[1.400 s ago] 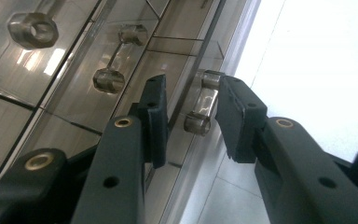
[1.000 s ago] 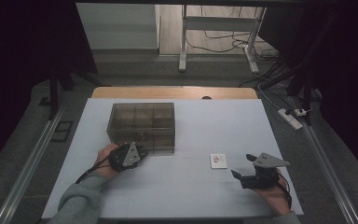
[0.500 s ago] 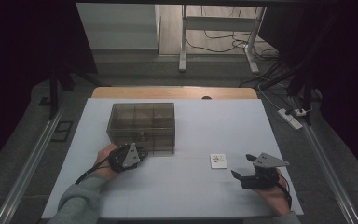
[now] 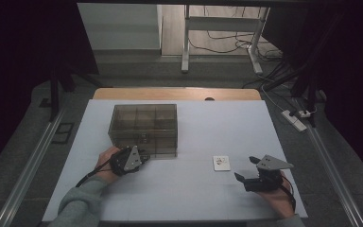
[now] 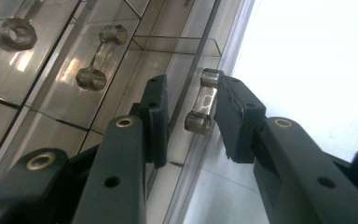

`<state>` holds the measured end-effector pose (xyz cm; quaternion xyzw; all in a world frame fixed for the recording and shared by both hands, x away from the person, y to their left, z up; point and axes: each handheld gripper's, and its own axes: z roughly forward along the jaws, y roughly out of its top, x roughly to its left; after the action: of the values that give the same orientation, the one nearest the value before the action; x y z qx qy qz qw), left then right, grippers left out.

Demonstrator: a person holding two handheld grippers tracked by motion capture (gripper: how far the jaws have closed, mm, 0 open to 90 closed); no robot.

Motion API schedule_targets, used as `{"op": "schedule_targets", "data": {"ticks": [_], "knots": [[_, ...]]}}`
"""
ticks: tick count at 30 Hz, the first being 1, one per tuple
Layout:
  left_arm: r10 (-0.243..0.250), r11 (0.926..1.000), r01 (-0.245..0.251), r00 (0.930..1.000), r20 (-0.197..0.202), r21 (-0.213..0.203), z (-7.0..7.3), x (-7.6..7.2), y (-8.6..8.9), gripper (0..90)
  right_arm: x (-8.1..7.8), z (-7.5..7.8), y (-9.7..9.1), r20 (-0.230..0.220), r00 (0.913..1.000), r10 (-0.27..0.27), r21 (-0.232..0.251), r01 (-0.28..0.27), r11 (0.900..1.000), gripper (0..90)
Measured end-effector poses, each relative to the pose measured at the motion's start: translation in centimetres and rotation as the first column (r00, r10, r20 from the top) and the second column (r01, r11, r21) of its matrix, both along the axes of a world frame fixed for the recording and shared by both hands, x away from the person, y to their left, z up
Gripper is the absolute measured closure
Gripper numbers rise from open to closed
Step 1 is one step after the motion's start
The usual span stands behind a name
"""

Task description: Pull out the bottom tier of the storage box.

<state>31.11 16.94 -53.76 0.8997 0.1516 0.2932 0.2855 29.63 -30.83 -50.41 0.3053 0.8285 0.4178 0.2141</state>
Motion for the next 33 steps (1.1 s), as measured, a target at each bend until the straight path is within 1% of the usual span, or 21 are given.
{"op": "schedule_targets", "data": {"ticks": [5,12,14,16,31,33], "knots": [[0.001,1.0000,-0.001,1.0000,-0.001,-0.004,-0.02,-0.06,-0.02,64.4,0.00,-0.02,0.01,-0.001,1.0000,0.000,-0.001,0.000,1.0000,13.7],[-0.003,1.0000,0.003,1.0000,-0.004,0.003,0.04,-0.23,0.00,64.5,0.00,-0.01,0.00,-0.003,1.0000,0.003,-0.003,-0.003,1.0000,13.7],[-0.003,1.0000,0.003,1.0000,-0.005,0.003,0.04,-0.27,0.00,64.5,0.01,-0.07,0.03,-0.002,1.0000,0.006,0.004,-0.005,1.0000,13.7],[-0.003,1.0000,0.003,1.0000,-0.005,0.003,0.04,-0.30,0.00,64.5,0.00,-0.05,0.03,-0.004,1.0000,0.008,-0.001,-0.008,1.0000,13.7],[-0.004,1.0000,0.004,1.0000,-0.007,0.003,0.04,-0.50,-0.06,64.5,0.02,-0.12,0.07,-0.005,0.9999,0.012,-0.002,-0.012,0.9999,13.7],[-0.005,1.0000,0.005,1.0000,-0.007,0.007,0.07,-0.55,-0.07,64.5,0.02,-0.12,0.06,-0.005,0.9999,0.013,-0.001,-0.013,0.9999,13.7]]}}
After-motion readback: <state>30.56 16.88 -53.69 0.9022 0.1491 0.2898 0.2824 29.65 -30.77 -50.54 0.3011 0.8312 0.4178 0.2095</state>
